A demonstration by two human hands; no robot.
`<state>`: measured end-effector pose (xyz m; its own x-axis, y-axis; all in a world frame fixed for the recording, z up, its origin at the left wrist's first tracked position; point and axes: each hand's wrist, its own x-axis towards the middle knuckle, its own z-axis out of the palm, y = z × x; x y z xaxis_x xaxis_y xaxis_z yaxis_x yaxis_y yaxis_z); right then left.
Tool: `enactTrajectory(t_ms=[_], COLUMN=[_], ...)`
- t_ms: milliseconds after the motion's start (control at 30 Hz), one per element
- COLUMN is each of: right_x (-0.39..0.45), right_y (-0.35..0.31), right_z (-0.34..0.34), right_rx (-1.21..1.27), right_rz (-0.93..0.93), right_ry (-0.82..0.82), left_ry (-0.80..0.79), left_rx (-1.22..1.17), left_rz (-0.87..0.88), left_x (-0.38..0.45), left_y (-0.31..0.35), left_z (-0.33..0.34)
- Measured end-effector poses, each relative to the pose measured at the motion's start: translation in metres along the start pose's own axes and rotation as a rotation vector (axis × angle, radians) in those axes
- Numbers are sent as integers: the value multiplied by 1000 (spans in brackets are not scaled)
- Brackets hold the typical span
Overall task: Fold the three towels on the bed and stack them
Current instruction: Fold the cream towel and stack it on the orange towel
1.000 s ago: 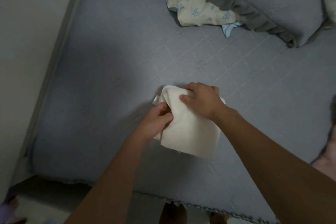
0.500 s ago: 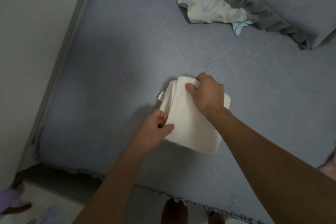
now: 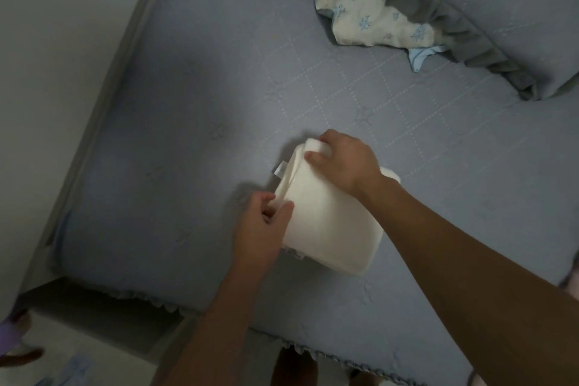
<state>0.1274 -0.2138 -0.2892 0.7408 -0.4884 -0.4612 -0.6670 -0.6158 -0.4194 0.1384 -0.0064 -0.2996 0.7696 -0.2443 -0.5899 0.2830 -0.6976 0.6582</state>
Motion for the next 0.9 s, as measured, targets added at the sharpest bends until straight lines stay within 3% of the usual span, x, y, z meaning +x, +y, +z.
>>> enactTrajectory(t_ms=[100, 233, 333, 467, 567, 633, 700, 900], right_x=[7, 14, 12, -10, -52, -84, -102, -63], right_y=[-7, 1, 10, 24, 42, 53, 68, 106], right_z=[3, 6, 17, 14, 17, 37, 62, 84], right_rx=[25, 43, -183, -202, -124, -89, -110, -109], right_rz=[-89, -169, -224, -159, -96, -106, -110, -141], right_ry=[-105, 16, 100, 300, 403, 335, 210, 44], left_ry=[-72, 24, 69, 224, 109, -4, -41, 66], left_rx=[28, 57, 191, 478, 674, 834, 924, 984], left_rz=[61, 83, 52, 367, 674, 762, 708, 637], left_x=[6, 22, 25, 6, -8, -3, 14, 54], left_y=[13, 14, 17, 30, 37, 29, 8, -27], left_z=[11, 12, 13, 27, 54, 65, 64, 76])
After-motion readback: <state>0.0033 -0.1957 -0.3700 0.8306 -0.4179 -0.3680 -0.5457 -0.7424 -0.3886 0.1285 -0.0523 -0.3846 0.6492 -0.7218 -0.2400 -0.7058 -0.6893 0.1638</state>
